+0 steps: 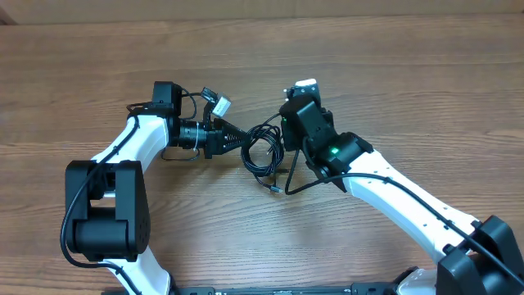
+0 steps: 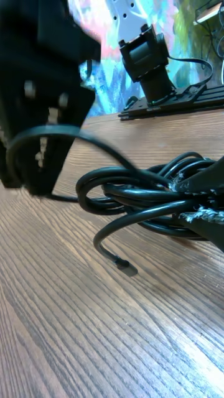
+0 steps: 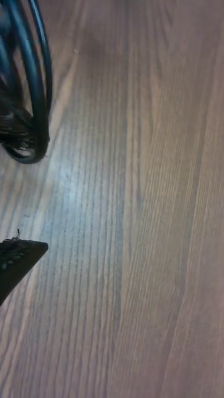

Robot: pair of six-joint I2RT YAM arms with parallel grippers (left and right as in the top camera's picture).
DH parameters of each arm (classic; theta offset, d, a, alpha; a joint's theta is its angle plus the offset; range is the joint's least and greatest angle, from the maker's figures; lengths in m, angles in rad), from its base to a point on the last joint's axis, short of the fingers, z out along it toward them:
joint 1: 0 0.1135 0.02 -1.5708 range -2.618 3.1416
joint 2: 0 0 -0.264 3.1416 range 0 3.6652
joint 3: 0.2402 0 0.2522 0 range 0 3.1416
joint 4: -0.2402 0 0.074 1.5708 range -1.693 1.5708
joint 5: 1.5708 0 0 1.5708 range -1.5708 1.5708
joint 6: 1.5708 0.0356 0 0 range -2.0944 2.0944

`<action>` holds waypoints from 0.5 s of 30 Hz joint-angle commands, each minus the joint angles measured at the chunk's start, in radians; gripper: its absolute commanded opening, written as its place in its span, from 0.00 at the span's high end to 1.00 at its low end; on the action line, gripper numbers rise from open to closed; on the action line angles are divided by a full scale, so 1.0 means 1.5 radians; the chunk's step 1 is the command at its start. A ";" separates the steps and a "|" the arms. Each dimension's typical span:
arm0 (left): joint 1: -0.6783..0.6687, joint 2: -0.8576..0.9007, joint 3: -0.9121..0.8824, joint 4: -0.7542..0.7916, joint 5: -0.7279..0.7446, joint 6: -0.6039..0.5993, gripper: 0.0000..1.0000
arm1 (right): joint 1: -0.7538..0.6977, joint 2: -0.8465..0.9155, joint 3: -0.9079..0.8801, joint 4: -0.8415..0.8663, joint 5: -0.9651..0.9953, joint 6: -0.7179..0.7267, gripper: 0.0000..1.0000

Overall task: Untangle cables
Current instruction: 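Pull a cable strand rightward with the right gripper from the coil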

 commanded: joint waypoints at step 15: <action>0.003 -0.019 -0.002 0.003 0.030 -0.004 0.96 | -0.071 0.001 -0.097 0.155 -0.243 0.057 0.53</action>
